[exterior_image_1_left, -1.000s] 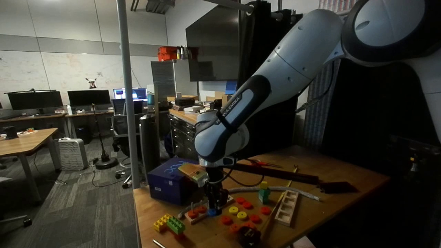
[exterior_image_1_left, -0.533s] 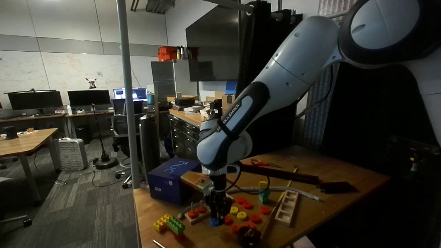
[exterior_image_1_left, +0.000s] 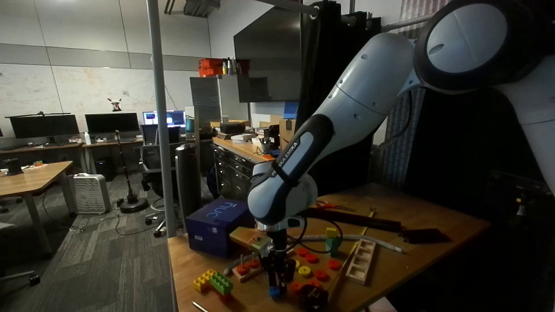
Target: Pick up the blue object from the wooden object and put it on the table
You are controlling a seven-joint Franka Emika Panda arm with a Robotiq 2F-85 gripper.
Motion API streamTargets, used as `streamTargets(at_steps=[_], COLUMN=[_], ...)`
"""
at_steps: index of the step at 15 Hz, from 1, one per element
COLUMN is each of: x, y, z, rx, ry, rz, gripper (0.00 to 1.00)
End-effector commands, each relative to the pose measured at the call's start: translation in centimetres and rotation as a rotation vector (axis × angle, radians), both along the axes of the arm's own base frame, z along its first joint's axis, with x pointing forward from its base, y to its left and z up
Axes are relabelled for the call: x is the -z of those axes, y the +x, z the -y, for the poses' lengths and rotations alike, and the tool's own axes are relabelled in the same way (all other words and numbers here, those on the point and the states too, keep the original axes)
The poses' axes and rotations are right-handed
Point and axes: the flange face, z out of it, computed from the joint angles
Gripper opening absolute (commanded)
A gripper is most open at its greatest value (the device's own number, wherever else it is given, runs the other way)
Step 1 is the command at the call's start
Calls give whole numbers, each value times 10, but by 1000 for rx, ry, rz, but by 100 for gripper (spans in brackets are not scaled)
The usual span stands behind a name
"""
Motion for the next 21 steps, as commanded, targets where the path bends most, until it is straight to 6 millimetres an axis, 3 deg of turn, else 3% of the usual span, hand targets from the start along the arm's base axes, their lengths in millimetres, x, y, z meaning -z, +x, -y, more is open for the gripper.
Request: streamTargets(at_steps=[1,2,3,5,8,10,13,17,21], x=[1,2,2,1,-1,-11,-52,-131,-212], y=[2,2,2,2,1,1,-4,-19,-51], z=[0,1,1,2,4,4,3,3,16], rx=[-5,-2,-1,3,4,-7,-65,-179,-317], ry=[30,33,34,38,36,17,-56,-175,-298], rz=[12,11,10,11,13,17,54,102,174], gripper=[17,24,67,74,98,100,100,100,100])
